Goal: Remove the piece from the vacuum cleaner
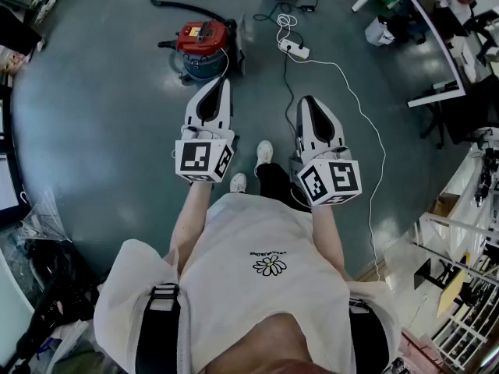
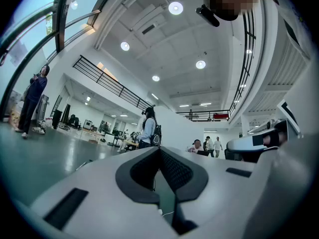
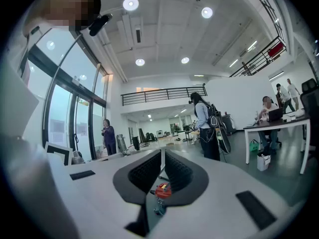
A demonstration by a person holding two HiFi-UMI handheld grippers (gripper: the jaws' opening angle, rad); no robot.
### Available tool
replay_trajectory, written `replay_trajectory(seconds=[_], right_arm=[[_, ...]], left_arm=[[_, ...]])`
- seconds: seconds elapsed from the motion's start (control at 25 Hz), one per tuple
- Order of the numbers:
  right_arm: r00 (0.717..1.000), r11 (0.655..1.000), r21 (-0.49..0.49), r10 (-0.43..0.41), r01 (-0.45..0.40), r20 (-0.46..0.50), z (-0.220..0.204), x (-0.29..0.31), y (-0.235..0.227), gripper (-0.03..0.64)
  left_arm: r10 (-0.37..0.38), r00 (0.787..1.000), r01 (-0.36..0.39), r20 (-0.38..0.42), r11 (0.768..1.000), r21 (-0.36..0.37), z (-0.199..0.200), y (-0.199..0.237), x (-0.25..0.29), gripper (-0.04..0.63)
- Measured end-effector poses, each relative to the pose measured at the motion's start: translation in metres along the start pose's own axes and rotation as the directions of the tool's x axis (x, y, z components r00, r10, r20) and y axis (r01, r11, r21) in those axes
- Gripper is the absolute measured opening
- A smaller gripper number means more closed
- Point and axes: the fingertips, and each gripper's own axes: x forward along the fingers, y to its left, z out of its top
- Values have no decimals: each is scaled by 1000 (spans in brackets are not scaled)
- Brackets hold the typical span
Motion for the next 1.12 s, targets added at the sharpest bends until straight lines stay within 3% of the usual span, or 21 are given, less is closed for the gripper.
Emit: replay_trajectory(seconds=[0.2, 0.36, 0.48, 0.76, 1.12], right_arm=[[999, 1000, 6, 13, -13, 37, 7, 38, -29, 15], [997, 995, 67, 71, -72, 19, -2, 89, -63, 15], [995, 990, 102, 96, -95, -6, -1, 134, -94, 15], [978, 982, 78, 178, -171, -105, -5, 223, -161, 14], [957, 955, 107, 285, -278, -62, 10, 305, -160, 14]], left_arm=[[-7, 1000, 7, 3, 999, 43, -1, -5, 46, 5], [-2, 1000, 2, 3, 997, 79, -5, 1, 94, 6], [41, 999, -41, 4, 994, 106, -4, 20, 142, 6], [158, 987, -159, 18, 983, 86, -1, 47, 229, 6], [211, 977, -207, -15, 968, 139, 0, 81, 278, 5]])
